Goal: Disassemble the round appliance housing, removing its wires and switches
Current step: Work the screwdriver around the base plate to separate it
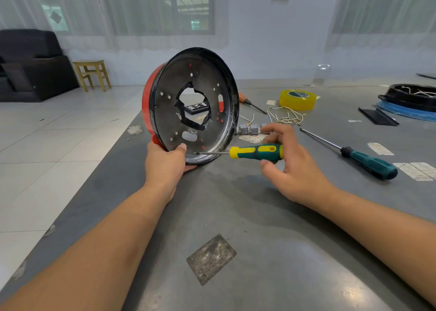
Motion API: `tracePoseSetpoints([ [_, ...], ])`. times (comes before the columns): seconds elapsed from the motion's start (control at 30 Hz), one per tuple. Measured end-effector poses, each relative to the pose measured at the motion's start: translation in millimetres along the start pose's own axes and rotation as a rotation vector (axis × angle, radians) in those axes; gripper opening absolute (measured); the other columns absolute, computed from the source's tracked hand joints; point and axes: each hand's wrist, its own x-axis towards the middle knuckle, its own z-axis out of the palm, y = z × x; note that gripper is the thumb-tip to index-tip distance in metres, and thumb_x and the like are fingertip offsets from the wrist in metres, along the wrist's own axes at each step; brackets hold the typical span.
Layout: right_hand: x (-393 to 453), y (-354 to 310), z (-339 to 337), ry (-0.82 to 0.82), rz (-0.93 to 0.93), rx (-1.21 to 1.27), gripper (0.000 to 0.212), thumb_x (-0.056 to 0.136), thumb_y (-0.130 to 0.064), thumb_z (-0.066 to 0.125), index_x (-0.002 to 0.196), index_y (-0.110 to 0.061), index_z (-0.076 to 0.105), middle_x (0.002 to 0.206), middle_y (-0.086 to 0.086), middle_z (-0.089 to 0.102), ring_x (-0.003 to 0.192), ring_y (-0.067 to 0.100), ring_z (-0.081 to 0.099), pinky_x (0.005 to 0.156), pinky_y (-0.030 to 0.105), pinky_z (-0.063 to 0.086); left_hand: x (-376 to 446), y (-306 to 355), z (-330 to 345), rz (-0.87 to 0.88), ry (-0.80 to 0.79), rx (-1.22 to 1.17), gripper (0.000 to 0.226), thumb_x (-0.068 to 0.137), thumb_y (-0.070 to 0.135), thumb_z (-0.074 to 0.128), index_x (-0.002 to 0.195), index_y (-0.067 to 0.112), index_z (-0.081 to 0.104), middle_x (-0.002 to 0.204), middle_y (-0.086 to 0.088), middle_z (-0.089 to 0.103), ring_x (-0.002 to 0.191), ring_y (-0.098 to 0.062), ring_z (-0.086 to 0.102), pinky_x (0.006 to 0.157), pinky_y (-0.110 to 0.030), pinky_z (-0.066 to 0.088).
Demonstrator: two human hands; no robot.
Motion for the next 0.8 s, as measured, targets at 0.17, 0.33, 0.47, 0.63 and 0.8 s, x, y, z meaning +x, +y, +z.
tracePoseSetpoints([
  [0.17,0.3,1.6,1.1,0.013,0.076,-0.038,0.031,0.099,-0.055,0.037,0.128,-0.045,0.035,0.08,-0.003,0.066,0.07,0.013,0.063,0.068,0.042,0.055,-0.9,1.4,0.3,-0.004,0.005,0.004,0.033,0.097,0.004,0.068,0.111,0.031,0.053,0.118,0.003,0.068,0.098,-0.02,0.073,0.075,-0.049,0.067],
  [0.33,0.8,1.2,1.9,0.036,0.065,0.026,0.036,0.094,-0.052,0.048,0.126,-0.048,0.031,0.096,-0.012,0.061,0.082,0.008,0.061,0.07,0.021,0.052,-2.6,2.4,0.1,-0.002,0.004,0.006,0.034,0.097,0.003,0.067,0.118,0.027,0.054,0.12,0.002,0.068,0.1,-0.022,0.073,0.075,-0.049,0.067],
  [0.47,0.5,2.0,1.2,0.028,0.064,-0.008,0.033,0.1,-0.048,0.049,0.129,-0.044,0.035,0.088,-0.005,0.064,0.073,0.013,0.061,0.067,0.025,0.051,-3.1,3.5,0.4,-0.01,0.005,0.011,0.036,0.097,0.003,0.067,0.123,0.023,0.054,0.12,0.002,0.069,0.102,-0.024,0.074,0.077,-0.051,0.066],
  [0.63,2.2,0.8,2.5,0.045,0.109,0.082,0.044,0.093,-0.05,0.06,0.127,-0.046,0.031,0.101,-0.011,0.061,0.089,0.007,0.064,0.073,0.016,0.052,-4.1,4.4,0.3,-0.019,0.006,0.02,0.036,0.097,0.003,0.068,0.124,0.023,0.053,0.121,0.001,0.068,0.101,-0.023,0.073,0.076,-0.05,0.067],
  [0.8,2.4,7.8,1.2,0.0,0.169,-0.02,0.029,0.101,-0.053,0.048,0.126,-0.042,0.037,0.084,-0.007,0.066,0.072,0.01,0.063,0.065,0.031,0.055,-5.6,6.1,0.7,-0.021,0.006,0.015,0.036,0.098,0.002,0.067,0.123,0.023,0.052,0.122,0.001,0.067,0.1,-0.021,0.073,0.073,-0.047,0.067],
])
